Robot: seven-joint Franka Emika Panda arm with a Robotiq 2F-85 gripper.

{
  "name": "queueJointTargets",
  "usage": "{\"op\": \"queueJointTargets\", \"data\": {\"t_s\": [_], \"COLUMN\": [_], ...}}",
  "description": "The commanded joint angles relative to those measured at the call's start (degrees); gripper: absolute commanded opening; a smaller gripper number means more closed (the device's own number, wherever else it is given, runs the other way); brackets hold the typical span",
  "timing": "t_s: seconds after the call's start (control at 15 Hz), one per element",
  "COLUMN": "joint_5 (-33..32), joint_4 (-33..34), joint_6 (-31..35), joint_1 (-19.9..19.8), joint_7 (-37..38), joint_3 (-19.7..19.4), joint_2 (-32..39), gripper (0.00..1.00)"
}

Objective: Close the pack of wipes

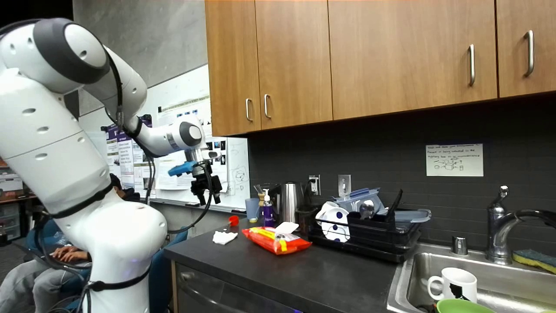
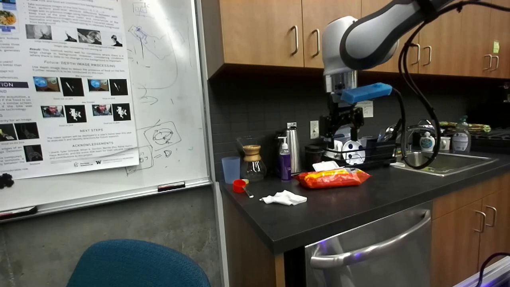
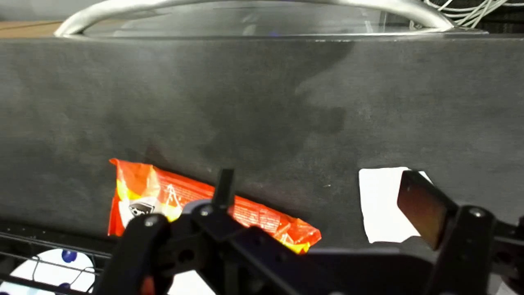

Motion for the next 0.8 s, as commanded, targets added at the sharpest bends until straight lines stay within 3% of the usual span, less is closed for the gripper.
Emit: {"op": "queueJointTargets", "data": {"t_s": [0.0,0.27,0.53,0.6,0.73], "joint_5": [-5.8,-10.9,-10.8,-10.8,-10.8], "joint_4": [8.3,16.0,22.2,18.1,20.3], "joint_6": [0.1,-2.0,-4.1,-1.7,-2.4], "joint_1": [-0.7,-0.6,0.2,1.0,1.0], "joint_7": [-2.3,-3.3,-6.5,-4.4,-5.5], "joint_3": [-0.8,-2.7,-6.1,-6.1,-7.1], "joint_2": [10.1,17.5,22.7,19.8,21.7], "gripper": [1.00,1.00,1.00,1.00,1.00]}}
